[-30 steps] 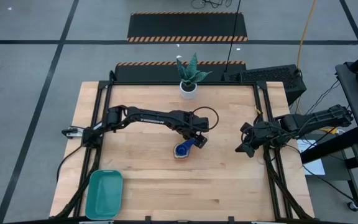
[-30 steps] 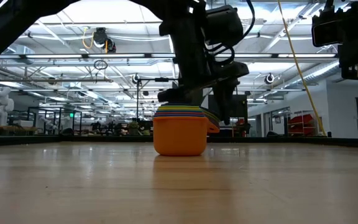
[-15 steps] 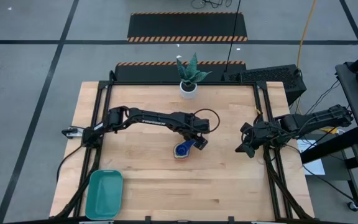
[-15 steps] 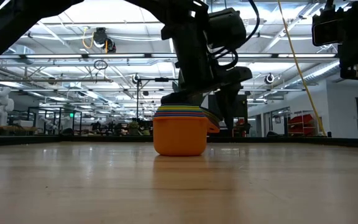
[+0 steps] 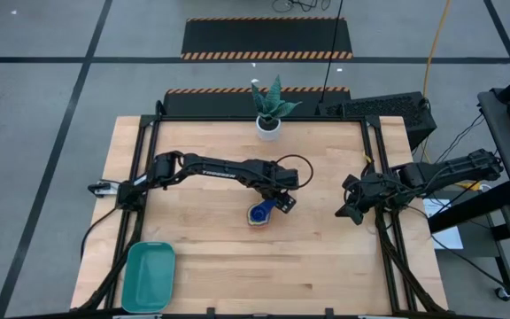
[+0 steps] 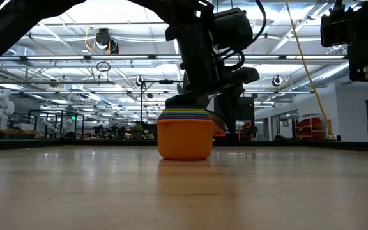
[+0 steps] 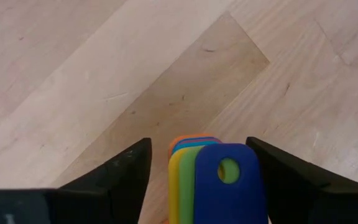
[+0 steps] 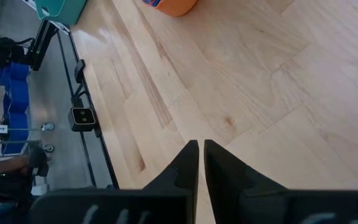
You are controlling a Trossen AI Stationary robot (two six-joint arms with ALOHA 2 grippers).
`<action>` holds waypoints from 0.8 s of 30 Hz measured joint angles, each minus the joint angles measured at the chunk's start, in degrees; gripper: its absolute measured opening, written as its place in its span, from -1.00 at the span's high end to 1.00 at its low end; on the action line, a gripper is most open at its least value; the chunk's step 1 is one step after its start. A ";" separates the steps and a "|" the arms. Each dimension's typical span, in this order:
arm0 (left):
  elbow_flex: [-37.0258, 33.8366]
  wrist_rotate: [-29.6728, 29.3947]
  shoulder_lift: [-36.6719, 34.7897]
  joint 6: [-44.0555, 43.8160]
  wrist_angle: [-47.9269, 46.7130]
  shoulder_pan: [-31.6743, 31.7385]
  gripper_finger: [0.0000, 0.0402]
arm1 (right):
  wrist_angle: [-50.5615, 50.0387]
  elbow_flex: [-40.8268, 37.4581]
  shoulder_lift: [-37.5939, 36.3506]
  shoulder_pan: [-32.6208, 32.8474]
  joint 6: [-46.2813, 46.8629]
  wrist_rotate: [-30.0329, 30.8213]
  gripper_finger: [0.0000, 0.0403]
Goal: Nest measuring cups in basket
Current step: Put the stacked measuring cups into the green bin
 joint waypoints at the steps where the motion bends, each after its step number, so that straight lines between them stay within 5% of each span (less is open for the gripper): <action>1: 0.00 0.04 0.00 -0.02 0.00 0.00 -0.28 | -0.02 0.00 0.00 0.00 -0.07 -0.01 0.91; 10: 0.00 0.15 0.00 0.59 0.00 -0.09 -0.21 | -0.20 0.00 -0.02 0.00 -0.62 -0.03 0.91; 24: 0.00 1.53 -0.04 0.98 0.12 -0.07 0.30 | -0.46 0.00 -0.02 0.00 -1.26 -0.23 0.91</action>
